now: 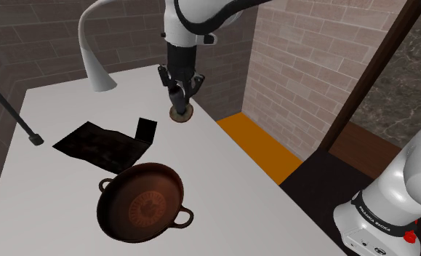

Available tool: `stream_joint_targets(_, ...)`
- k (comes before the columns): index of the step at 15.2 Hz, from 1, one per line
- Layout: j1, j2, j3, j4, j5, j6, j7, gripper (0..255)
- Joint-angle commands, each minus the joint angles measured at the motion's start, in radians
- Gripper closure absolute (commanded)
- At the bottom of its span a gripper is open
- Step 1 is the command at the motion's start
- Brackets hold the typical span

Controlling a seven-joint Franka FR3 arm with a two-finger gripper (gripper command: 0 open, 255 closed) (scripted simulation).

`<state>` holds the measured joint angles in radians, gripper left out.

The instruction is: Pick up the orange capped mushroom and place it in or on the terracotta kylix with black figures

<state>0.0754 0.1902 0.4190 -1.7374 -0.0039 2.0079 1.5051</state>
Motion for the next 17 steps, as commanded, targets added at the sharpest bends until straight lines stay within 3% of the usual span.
stream_joint_targets(1,-0.001,-0.008,0.001,0.015,0.003,-0.023,-0.001,255)
stream_joint_targets(17,0.197,-0.030,0.132,-0.005,-0.045,-0.015,0.345,255)
